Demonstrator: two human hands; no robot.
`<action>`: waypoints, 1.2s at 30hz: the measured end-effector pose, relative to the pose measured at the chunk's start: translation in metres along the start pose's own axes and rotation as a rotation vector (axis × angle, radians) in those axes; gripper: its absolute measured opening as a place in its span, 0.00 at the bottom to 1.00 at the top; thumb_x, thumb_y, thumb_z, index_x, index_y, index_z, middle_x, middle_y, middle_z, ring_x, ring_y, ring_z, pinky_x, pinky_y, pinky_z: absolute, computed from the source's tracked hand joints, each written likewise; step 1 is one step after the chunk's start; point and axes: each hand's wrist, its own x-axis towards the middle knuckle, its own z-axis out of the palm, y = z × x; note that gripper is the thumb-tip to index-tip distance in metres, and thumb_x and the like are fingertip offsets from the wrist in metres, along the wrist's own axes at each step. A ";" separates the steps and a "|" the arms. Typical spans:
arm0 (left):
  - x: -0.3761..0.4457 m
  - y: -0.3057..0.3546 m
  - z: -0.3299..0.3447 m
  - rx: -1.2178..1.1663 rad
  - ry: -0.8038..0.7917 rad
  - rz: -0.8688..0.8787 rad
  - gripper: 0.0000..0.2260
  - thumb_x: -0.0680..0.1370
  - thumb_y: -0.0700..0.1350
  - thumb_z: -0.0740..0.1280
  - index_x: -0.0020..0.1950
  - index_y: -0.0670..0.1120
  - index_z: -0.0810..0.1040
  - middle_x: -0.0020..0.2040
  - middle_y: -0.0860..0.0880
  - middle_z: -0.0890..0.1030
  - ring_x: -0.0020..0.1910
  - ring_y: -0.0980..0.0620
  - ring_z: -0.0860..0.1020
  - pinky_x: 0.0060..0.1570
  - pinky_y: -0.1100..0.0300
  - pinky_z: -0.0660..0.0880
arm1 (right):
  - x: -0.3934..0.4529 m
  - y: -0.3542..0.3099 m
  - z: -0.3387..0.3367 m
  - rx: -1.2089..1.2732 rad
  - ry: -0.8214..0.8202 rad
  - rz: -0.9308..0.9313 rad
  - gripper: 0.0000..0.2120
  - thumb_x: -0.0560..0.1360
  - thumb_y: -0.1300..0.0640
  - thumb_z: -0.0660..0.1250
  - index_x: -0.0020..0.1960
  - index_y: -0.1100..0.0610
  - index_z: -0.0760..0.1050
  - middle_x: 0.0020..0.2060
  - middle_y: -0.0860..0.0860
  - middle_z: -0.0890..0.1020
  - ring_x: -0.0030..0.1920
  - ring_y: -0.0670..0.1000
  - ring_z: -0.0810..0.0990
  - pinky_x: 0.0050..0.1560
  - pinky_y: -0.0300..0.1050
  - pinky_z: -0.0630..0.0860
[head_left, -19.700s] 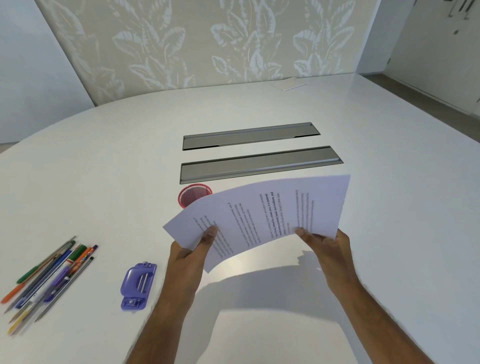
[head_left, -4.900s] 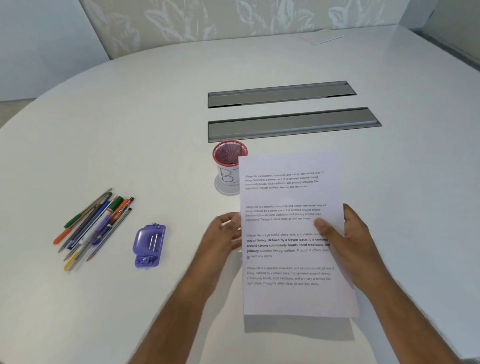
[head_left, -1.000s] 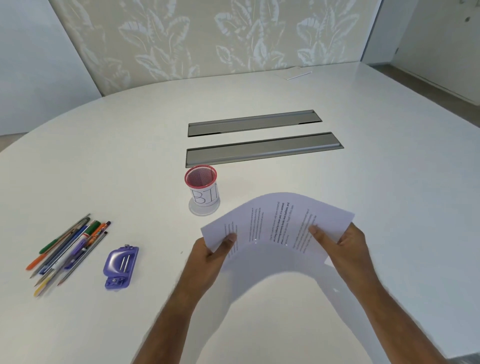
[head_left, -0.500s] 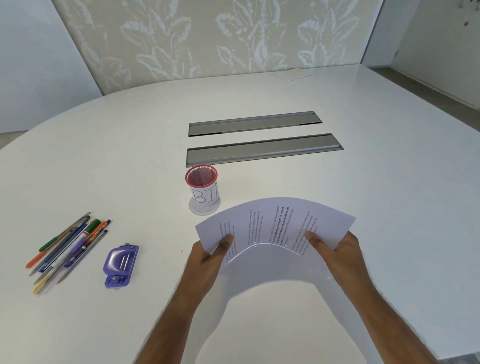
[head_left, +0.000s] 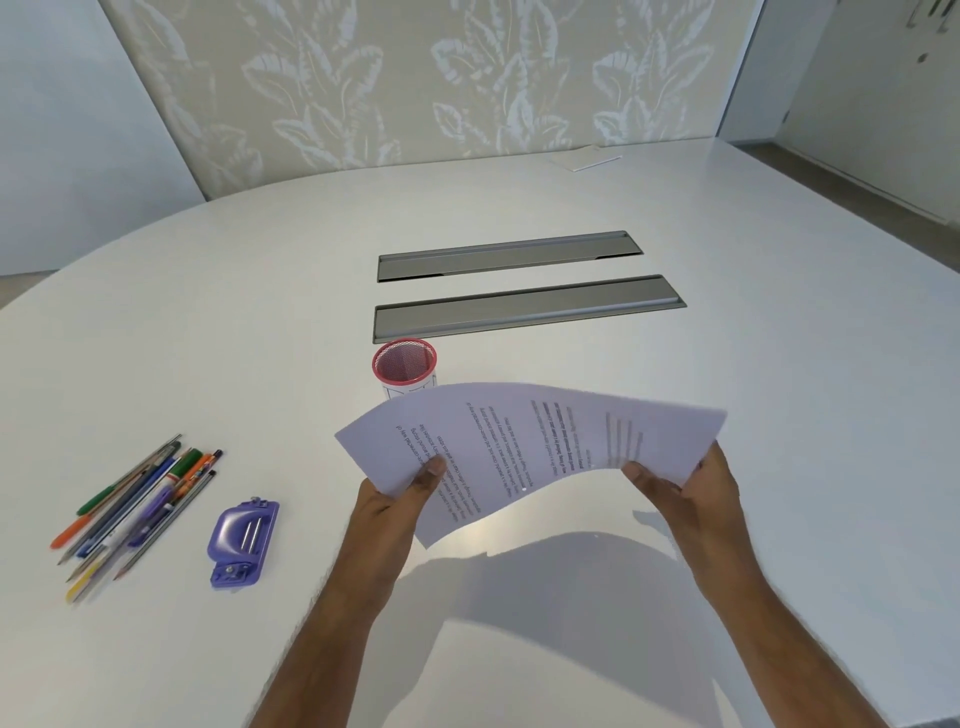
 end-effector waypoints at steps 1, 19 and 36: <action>0.000 0.001 0.001 -0.017 0.004 -0.001 0.18 0.72 0.61 0.74 0.62 0.64 0.79 0.59 0.50 0.85 0.59 0.48 0.84 0.59 0.46 0.83 | 0.000 -0.001 0.002 0.059 0.000 0.020 0.33 0.65 0.43 0.82 0.65 0.46 0.73 0.55 0.44 0.88 0.54 0.49 0.88 0.38 0.49 0.87; 0.003 -0.008 0.012 -0.297 -0.185 0.018 0.21 0.77 0.49 0.77 0.70 0.55 0.80 0.68 0.46 0.84 0.66 0.48 0.82 0.60 0.54 0.82 | 0.013 -0.017 0.048 0.691 -0.068 0.069 0.19 0.77 0.67 0.73 0.67 0.57 0.81 0.65 0.59 0.85 0.64 0.56 0.85 0.60 0.48 0.83; 0.011 0.045 0.019 0.004 -0.434 0.068 0.12 0.84 0.48 0.69 0.65 0.48 0.84 0.61 0.48 0.88 0.59 0.47 0.87 0.53 0.58 0.83 | 0.006 -0.057 0.029 0.228 -0.108 -0.178 0.12 0.76 0.59 0.76 0.59 0.52 0.83 0.56 0.51 0.89 0.51 0.51 0.89 0.47 0.42 0.85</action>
